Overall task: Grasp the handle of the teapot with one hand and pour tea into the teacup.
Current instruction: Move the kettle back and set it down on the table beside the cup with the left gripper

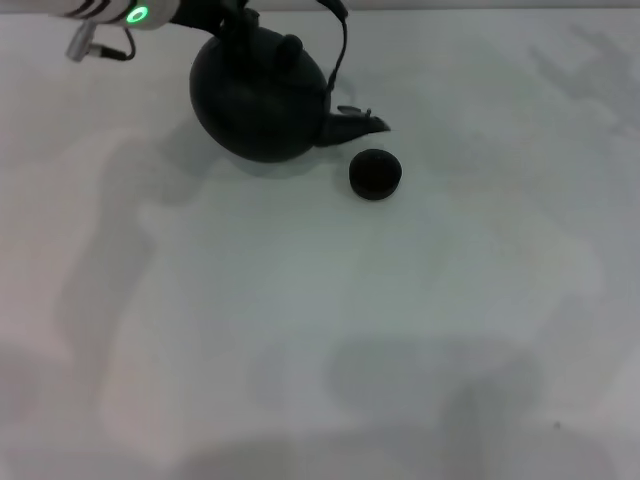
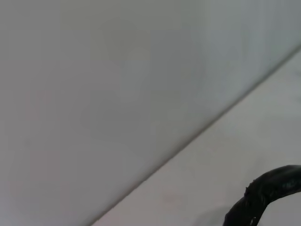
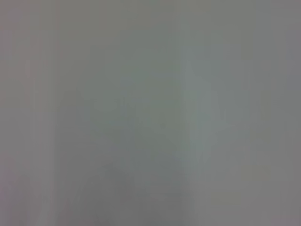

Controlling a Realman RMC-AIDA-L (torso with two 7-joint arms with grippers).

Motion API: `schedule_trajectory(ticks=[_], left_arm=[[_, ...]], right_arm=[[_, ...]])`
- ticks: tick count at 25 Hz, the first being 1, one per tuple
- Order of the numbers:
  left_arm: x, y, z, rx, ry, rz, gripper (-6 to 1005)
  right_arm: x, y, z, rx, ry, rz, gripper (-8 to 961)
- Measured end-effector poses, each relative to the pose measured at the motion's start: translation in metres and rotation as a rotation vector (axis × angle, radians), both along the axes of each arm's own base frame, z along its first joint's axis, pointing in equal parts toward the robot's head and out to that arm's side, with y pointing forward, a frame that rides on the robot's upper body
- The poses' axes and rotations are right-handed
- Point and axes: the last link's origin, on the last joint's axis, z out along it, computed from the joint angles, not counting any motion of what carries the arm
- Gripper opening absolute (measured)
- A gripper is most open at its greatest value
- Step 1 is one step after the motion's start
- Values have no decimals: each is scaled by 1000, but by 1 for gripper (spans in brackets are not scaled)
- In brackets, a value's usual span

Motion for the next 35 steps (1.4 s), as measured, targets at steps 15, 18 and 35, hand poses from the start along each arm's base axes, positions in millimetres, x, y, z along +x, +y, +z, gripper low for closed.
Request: schedule_trajectory(ticks=[15,18,35], left_arm=[[-56,-16,29,207,-338,-52,157],[-67,-20,33,238,-395,-84,157],[-158,-54,42,333,-624,-123,157]], right_arm=[[-4,8,-5,-15,-38,-7,818],[-2,7,-5,-15,-36,-15,818],[5,7,-5,-42,-37,-58,818]])
